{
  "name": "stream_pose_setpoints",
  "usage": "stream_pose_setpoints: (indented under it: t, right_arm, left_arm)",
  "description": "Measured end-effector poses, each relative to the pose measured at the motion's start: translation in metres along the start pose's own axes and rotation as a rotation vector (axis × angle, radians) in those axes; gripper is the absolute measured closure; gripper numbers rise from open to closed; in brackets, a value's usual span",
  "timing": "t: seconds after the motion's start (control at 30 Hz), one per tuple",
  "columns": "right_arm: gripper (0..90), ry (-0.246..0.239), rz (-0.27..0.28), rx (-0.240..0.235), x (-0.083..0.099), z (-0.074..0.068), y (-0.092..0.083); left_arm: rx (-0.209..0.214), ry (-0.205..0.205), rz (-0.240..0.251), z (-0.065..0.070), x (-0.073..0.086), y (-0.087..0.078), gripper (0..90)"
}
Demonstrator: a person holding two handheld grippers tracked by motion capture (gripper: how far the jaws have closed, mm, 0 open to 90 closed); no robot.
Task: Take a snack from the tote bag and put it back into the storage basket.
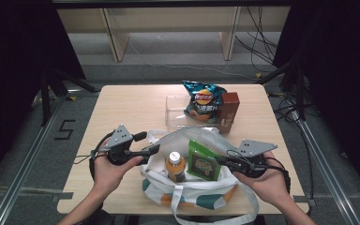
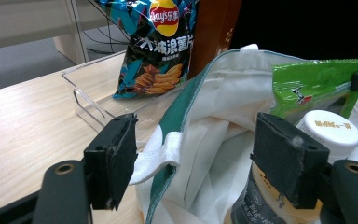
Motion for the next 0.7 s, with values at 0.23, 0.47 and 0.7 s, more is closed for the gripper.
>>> stream_pose_setpoints:
  t: [0.23, 0.47, 0.7]
  right_arm:
    - [90.0, -0.002, 0.029, 0.014, -0.007, 0.000, -0.004]
    - [90.0, 0.003, 0.065, 0.029, -0.012, 0.005, -0.010]
    - [90.0, -0.004, 0.063, 0.031, -0.016, 0.006, -0.014]
  left_arm:
    - [0.000, -0.003, 0.007, -0.001, 0.000, -0.001, 29.7]
    - [-0.007, 0.005, 0.002, -0.002, -0.001, -0.002, 29.7]
    - [-0.010, 0.003, 0.003, -0.003, -0.001, -0.002, 29.7]
Point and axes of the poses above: each handheld gripper's, and its own axes: y roughly forward along the jaws, x roughly out of its underside, z roughly to its right, the point moved 2 cm from there along y, roughly forward along the jaws, and after that the axes turned 10 degrees about z, right-handed, at the moved point
